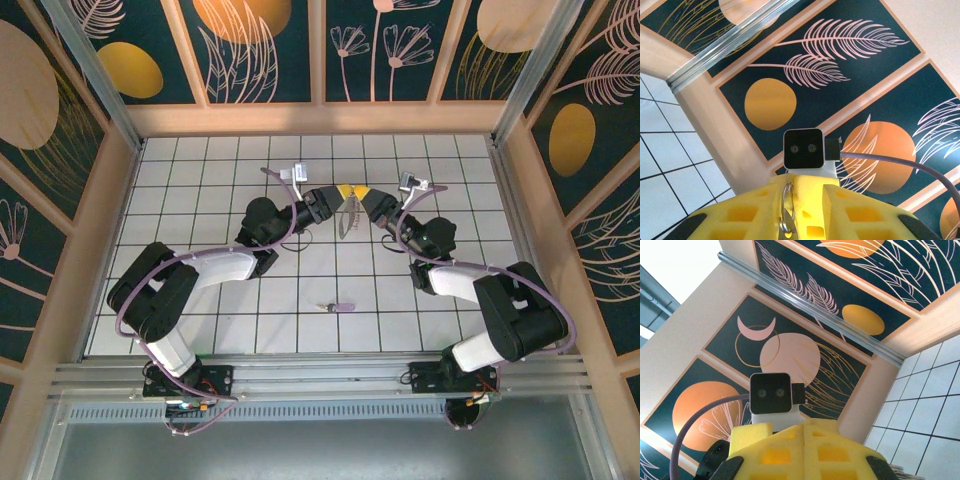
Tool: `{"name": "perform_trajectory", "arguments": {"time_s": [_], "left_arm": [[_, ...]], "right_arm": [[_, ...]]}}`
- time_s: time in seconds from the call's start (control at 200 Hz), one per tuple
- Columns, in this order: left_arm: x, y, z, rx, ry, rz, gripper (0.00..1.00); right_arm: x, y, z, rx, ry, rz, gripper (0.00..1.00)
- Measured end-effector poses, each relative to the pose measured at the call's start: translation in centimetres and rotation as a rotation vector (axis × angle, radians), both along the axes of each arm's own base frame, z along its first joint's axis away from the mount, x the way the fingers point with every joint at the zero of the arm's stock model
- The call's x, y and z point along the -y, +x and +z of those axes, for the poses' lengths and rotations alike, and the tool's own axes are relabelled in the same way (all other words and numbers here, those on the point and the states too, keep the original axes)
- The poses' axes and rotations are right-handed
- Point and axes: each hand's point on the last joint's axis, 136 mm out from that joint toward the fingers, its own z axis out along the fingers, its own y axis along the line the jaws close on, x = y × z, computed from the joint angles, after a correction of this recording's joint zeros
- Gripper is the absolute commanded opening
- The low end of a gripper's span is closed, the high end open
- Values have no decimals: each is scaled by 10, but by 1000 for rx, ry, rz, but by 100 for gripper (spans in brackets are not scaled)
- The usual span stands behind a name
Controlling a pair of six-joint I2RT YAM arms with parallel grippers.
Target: Put the keys on the keyring
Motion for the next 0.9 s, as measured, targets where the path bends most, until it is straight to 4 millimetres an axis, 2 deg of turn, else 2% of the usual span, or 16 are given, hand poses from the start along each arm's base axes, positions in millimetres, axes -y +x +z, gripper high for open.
{"name": "perform_trajectory", "arguments": {"time_s": [0.135, 0.356, 0.516, 0.606, 0.661, 0.736, 0.781, 0.832, 0.902], "left_arm": [[0, -1, 1, 2, -3, -2, 25], [1, -2, 0, 1, -5, -4, 17], [1, -2, -1, -1, -4, -4, 9], [1, -2, 0, 2, -6, -4, 0], [1, -2, 0, 0, -8, -5, 0], [1, -2, 0, -1, -6, -6, 0], [2, -3, -1, -1, -2, -9, 0], [3, -4, -3, 0, 6, -14, 0], [4, -4, -7, -2, 25, -17, 0]], "right_arm": [[0, 0, 1, 2, 1, 0, 0], [0, -1, 3, 11, 5, 1, 0], [0, -1, 5, 19, 8, 2, 0], [0, -1, 6, 21, 9, 2, 0], [0, -1, 6, 21, 9, 2, 0], [0, -1, 5, 19, 6, 4, 30], [1, -1, 4, 12, 2, 5, 42], [4, 1, 4, 9, -9, -5, 49], [14, 4, 8, 6, -18, -30, 53]]}}
